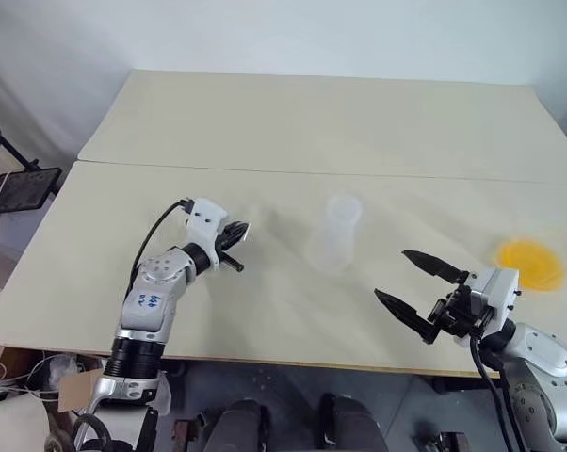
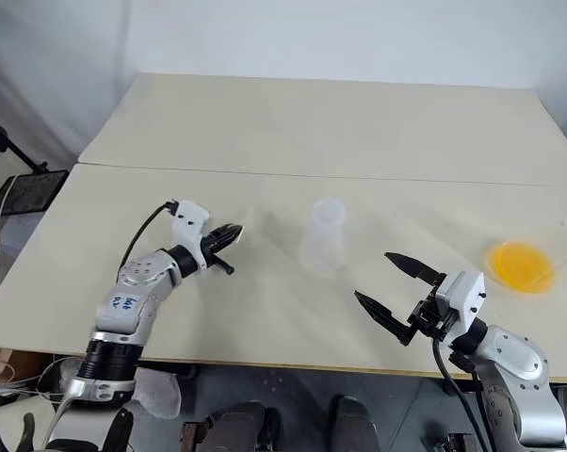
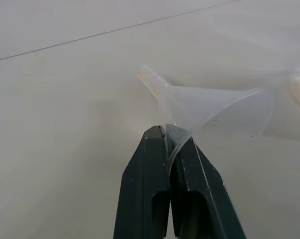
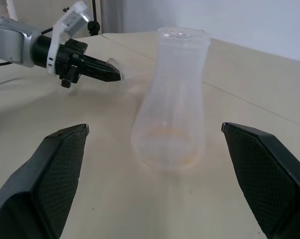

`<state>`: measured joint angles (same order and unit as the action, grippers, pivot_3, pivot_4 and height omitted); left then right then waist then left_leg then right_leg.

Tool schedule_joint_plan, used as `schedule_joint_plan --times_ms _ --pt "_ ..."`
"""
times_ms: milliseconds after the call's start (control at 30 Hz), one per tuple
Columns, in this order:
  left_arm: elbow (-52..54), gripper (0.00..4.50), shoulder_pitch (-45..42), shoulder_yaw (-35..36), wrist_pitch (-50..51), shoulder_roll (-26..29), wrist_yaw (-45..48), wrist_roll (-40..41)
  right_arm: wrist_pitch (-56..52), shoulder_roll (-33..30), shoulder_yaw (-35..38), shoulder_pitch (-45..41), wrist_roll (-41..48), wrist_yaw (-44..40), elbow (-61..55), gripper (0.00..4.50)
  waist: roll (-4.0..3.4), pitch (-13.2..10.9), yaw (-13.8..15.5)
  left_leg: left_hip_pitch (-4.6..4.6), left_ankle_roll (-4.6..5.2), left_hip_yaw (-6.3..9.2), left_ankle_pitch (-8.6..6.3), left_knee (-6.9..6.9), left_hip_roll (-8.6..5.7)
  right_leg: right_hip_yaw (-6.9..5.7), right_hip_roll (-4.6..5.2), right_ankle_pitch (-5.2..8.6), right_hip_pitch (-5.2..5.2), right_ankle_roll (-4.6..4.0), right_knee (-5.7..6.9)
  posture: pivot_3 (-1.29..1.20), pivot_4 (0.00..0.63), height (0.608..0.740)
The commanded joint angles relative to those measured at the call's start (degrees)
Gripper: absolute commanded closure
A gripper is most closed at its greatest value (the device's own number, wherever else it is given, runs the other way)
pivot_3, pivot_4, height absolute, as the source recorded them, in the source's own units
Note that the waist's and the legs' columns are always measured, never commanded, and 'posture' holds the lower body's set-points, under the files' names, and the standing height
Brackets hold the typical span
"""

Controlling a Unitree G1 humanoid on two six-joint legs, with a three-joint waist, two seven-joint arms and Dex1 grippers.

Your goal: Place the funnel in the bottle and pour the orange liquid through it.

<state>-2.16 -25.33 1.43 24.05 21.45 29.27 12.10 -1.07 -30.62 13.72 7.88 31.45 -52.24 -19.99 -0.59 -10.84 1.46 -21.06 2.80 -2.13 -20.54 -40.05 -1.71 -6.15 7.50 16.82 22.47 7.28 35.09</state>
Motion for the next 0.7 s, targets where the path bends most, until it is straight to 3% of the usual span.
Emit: schedule_joint_plan --times_ms 33,200,300,500,700 --pt "5.75 4.49 1.38 2.37 -0.21 6.25 13.60 7.71 1.02 -0.26 1.73 0.79 0.69 0.41 -1.72 0.00 0.00 0.00 -0.11 0.00 0.00 0.00 0.00 0.01 0.00 0.01 0.00 0.00 0.00 0.00 -0.01 0.00 0.150 0.740" --pt "6.10 4.49 1.35 4.61 -0.87 16.58 27.79 13.37 0.27 -1.65 4.36 2.99 1.90 0.81 -4.25 0.00 -0.02 -0.01 -0.02 -0.01 -0.01 0.02 0.00 0.01 0.02 0.05 0.02 0.00 -0.01 -0.01 -0.04 0.00 0.150 0.740" --pt "3.27 4.49 -3.70 5.90 3.86 20.55 32.99 17.65 -0.41 -1.98 5.61 4.09 2.40 1.60 -6.03 0.00 -0.02 -0.01 0.15 -0.02 -0.01 0.06 0.00 -0.01 0.01 0.09 0.03 0.00 -0.04 -0.01 -0.06 0.00 0.150 0.740" --pt "1.50 4.49 -19.18 0.74 19.18 20.83 39.38 24.48 -0.74 -2.17 7.29 4.76 2.60 3.81 -9.02 0.00 -0.01 -0.01 0.02 -0.04 0.01 0.08 0.00 0.00 -0.08 0.05 0.03 0.00 -0.04 0.01 -0.01 0.00 0.150 0.740" --pt "-1.40 4.49 -32.26 -5.10 32.10 17.12 37.90 25.66 -0.63 -2.39 9.25 5.44 2.52 5.35 -11.22 0.00 0.00 -0.02 -0.06 -0.03 0.02 0.03 0.01 0.02 -0.06 -0.02 -0.06 0.00 0.00 0.02 0.01 0.00 0.150 0.740"
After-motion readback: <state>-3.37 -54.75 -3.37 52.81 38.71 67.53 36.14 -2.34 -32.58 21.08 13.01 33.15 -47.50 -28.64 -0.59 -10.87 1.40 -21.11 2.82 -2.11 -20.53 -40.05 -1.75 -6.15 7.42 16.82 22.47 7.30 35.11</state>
